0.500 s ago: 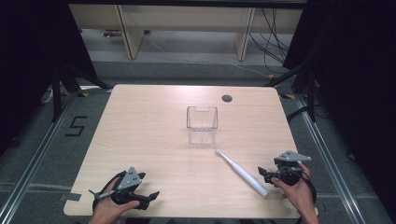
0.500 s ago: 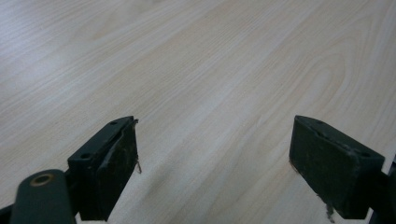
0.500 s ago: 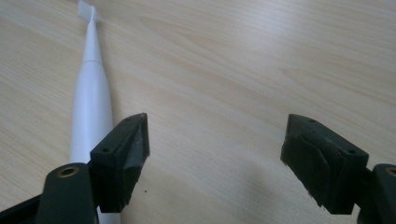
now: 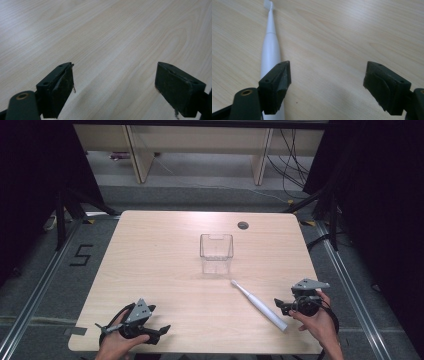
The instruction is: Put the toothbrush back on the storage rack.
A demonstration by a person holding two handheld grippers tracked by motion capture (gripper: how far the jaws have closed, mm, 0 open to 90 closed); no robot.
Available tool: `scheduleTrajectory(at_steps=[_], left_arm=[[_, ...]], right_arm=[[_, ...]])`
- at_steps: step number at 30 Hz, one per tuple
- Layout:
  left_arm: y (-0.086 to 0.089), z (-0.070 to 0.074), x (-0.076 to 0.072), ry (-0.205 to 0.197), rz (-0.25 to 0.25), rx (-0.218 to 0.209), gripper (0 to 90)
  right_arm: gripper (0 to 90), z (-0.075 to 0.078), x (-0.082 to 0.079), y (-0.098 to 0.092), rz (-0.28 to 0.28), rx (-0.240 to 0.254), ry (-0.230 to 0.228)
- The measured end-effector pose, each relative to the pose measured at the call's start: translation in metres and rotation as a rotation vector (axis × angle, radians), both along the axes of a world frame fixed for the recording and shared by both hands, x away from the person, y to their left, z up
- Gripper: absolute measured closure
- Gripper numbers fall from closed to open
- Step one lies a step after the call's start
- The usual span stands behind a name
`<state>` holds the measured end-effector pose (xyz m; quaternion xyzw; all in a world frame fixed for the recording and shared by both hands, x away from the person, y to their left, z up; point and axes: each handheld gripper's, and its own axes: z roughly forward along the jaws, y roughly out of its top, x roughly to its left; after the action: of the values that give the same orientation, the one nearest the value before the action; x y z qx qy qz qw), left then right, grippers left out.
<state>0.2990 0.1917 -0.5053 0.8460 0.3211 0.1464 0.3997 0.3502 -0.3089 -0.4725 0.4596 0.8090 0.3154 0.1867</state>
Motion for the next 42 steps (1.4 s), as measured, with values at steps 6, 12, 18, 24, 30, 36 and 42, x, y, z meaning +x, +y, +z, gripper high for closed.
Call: scheduleTrajectory(at_steps=[6, 12, 18, 24, 30, 36, 42], left_arm=[[-0.001, -0.002, 0.0, 0.003, 0.005, -0.023, 14.9], [0.0, -0.001, 0.001, 0.006, 0.006, -0.01, 14.9], [0.0, -0.002, 0.001, -0.004, 0.009, 0.001, 14.9], [0.0, -0.002, 0.001, -0.004, 0.009, 0.002, 14.9], [-0.001, -0.002, 0.0, 0.002, 0.004, -0.023, 14.9], [-0.001, -0.002, 0.001, 0.004, 0.003, -0.012, 14.9], [0.0, -0.001, 0.001, 0.0, 0.002, 0.0, 14.9]], right_arm=[[21.5, 0.005, 0.0, 0.008, 0.03, -0.012, 0.001], [19.5, 0.013, 0.003, 0.018, 0.061, -0.009, 0.017], [17.8, 0.016, 0.008, 0.026, 0.101, -0.034, 0.029], [19.8, 0.021, 0.012, 0.036, 0.137, -0.055, 0.047], [25.4, 0.023, 0.015, 0.046, 0.165, -0.075, 0.075], [31.4, 0.024, 0.02, 0.053, 0.238, -0.125, 0.087], [35.7, 0.023, 0.023, 0.062, 0.27, -0.142, 0.096]])
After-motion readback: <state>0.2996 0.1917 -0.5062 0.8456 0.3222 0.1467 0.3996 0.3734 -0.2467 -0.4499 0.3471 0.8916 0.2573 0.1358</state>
